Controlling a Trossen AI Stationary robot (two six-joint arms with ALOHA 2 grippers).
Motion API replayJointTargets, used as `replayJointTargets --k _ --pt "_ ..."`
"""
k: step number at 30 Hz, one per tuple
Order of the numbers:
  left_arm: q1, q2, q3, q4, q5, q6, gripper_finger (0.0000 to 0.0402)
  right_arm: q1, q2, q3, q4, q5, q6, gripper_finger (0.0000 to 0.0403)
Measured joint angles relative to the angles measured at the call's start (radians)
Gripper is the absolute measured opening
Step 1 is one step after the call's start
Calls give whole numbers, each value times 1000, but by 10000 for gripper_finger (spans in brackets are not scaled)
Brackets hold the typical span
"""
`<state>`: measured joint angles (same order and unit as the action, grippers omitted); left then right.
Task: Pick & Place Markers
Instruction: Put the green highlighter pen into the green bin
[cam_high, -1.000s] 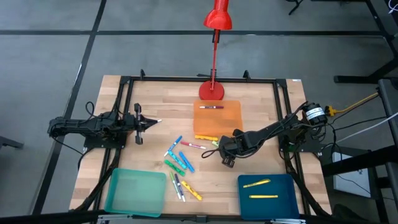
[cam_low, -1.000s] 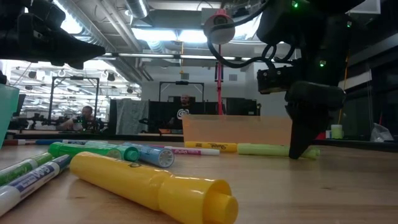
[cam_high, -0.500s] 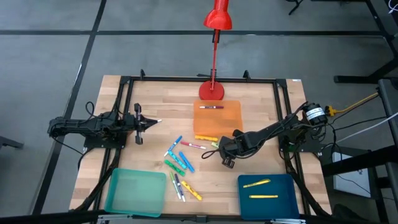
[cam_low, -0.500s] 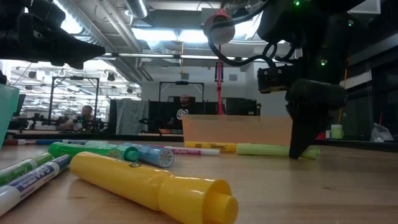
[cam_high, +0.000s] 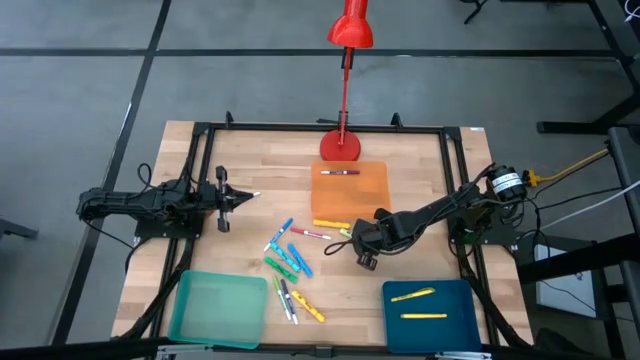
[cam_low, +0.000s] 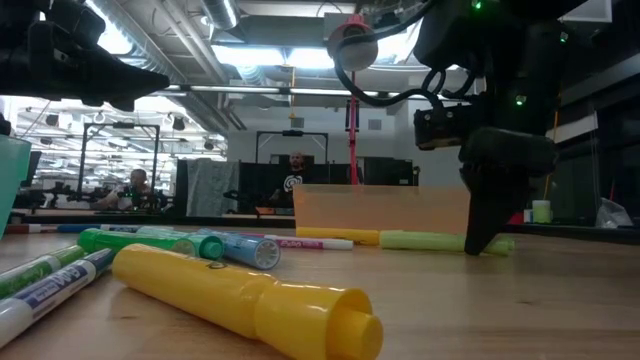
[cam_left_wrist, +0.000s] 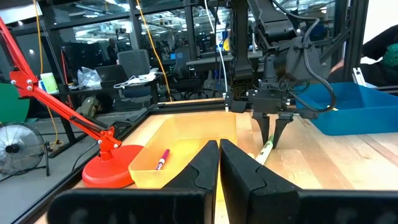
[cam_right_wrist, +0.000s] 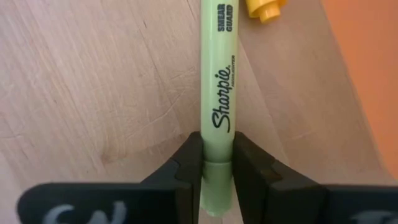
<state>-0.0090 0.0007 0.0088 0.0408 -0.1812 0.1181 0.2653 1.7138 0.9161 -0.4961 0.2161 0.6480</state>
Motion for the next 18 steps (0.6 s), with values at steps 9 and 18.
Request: replayJointTargets --k 9,18 --pt "0 0 0 0 0 0 9 0 0 0 -1 -4 2 66" --pt "0 0 0 0 0 0 10 4 4 33 -25 -11 -1 66"
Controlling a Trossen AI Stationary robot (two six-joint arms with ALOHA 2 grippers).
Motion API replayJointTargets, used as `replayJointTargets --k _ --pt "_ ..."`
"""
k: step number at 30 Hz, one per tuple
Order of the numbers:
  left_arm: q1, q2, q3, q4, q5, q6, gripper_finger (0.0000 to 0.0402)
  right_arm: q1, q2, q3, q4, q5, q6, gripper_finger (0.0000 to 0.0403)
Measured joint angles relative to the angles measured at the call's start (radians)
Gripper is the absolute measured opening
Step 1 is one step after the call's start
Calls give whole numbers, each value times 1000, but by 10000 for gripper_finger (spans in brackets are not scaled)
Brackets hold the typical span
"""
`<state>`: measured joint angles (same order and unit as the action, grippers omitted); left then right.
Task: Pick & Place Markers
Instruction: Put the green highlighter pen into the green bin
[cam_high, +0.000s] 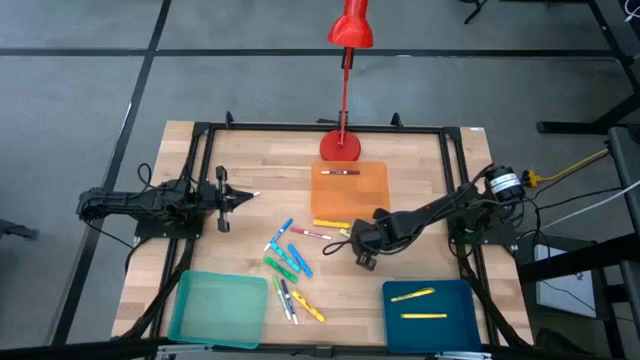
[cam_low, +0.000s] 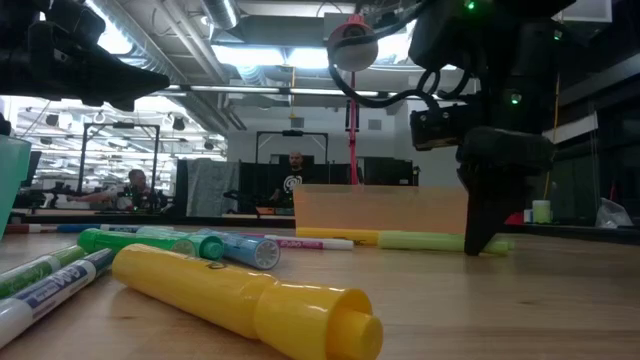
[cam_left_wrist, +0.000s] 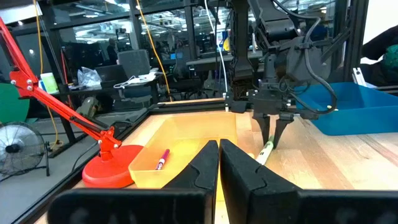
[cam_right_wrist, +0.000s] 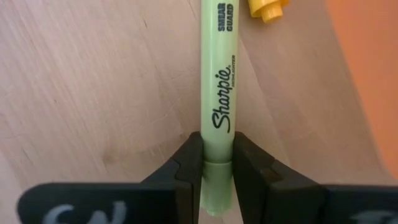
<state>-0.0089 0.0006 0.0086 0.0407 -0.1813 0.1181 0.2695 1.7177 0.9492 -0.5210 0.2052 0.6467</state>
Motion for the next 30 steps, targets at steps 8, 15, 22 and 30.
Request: replayJointTargets --k 8,15,22,30 --pt "0 0 0 0 0 0 11 29 1 61 16 5 -6 66" --pt "0 0 0 0 0 0 10 57 1 140 21 14 -31 66" --pt "0 0 0 0 0 0 11 65 -1 249 22 58 -66 66" --pt "0 0 0 0 0 0 9 65 -3 364 23 117 -126 66"
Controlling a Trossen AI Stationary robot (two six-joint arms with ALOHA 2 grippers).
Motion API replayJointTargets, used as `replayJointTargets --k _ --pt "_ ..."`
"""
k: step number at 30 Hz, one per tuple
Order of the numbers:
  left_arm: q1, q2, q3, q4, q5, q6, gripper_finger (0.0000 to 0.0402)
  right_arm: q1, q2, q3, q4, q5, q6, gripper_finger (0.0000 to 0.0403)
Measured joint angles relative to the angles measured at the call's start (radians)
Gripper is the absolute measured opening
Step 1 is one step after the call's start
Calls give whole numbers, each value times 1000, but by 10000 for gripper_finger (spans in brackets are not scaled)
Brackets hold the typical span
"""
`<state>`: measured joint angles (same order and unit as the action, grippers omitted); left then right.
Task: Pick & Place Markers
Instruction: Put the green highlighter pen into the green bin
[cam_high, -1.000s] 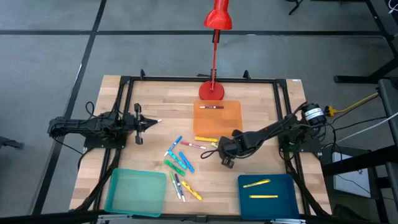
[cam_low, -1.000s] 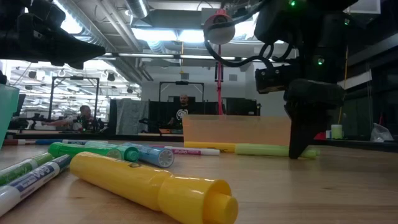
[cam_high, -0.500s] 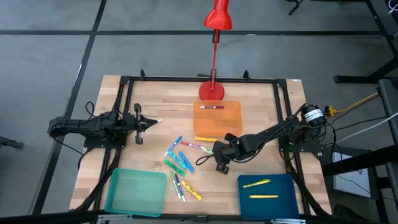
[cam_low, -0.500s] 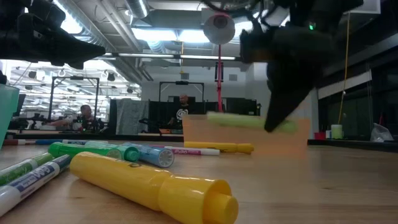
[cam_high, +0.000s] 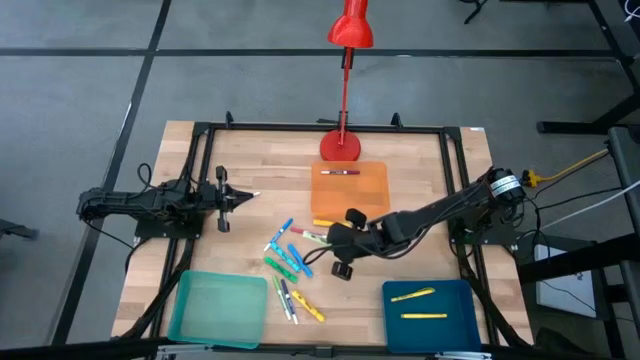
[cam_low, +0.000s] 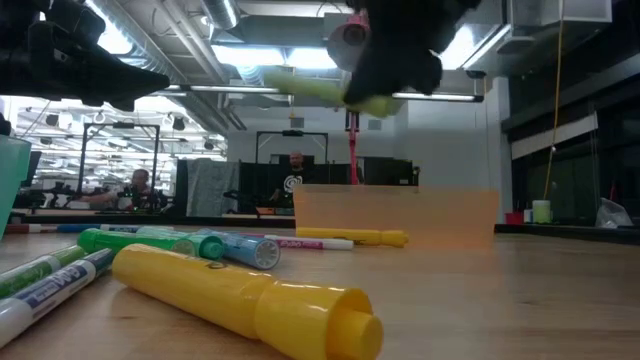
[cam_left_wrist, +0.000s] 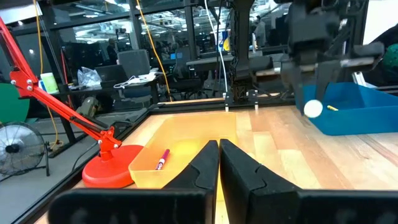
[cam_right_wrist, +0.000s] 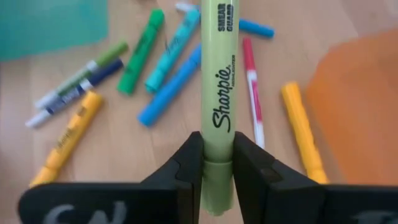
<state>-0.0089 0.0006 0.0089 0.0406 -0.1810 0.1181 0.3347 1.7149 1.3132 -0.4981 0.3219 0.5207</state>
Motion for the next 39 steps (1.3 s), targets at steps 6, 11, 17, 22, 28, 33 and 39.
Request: replayJointTargets --k 6,11,17,22,28,33,39 --pt "0 0 0 0 0 0 11 0 0 37 -1 20 -26 66" --pt "0 0 0 0 0 0 12 3 -1 39 -2 29 -33 66" --pt "0 0 0 0 0 0 8 3 -1 39 -2 36 -35 66" --pt "0 0 0 0 0 0 12 3 -1 39 -1 35 -35 66" --pt "0 0 0 0 0 0 9 3 -1 39 -1 34 -34 66" --pt "0 0 0 0 0 0 9 4 -1 39 -1 34 -33 66" --pt "0 0 0 0 0 0 12 25 -1 39 5 37 -32 66"
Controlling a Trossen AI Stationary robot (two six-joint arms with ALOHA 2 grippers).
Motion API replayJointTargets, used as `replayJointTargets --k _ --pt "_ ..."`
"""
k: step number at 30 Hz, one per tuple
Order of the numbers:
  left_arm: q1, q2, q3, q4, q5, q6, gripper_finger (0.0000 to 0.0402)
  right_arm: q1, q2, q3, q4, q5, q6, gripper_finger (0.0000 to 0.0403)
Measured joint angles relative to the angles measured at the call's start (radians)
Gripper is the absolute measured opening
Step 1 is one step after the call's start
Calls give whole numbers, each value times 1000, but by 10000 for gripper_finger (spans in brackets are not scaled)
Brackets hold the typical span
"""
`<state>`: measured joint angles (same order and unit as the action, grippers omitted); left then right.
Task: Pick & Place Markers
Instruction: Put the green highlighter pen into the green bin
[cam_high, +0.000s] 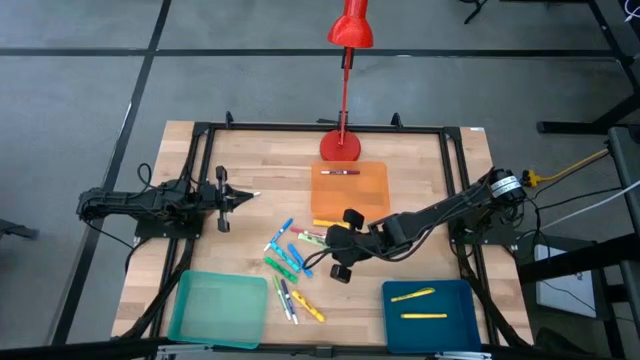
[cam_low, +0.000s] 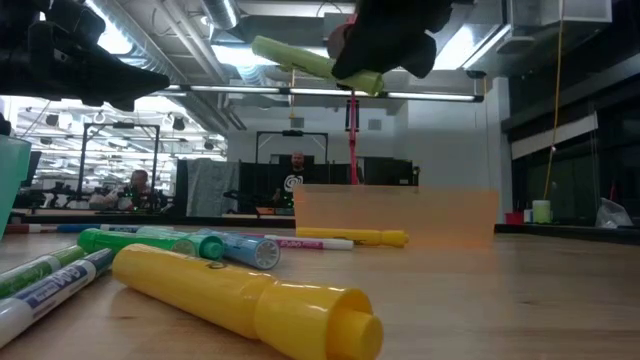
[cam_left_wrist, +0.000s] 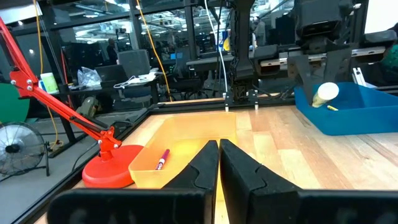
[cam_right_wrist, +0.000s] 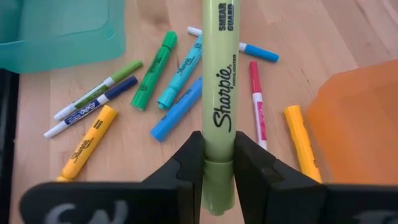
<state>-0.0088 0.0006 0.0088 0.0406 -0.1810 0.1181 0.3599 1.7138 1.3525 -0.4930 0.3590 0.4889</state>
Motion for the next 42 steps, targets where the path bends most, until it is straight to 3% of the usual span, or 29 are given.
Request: replayJointTargets --k 29,36,42 --pt "0 0 0 0 0 0 12 23 0 0 416 7 18 66" --pt "0 0 0 2 -14 85 9 23 -1 0 518 33 33 66" --pt "-3 0 0 91 26 -155 12 23 -1 0 553 60 33 66"
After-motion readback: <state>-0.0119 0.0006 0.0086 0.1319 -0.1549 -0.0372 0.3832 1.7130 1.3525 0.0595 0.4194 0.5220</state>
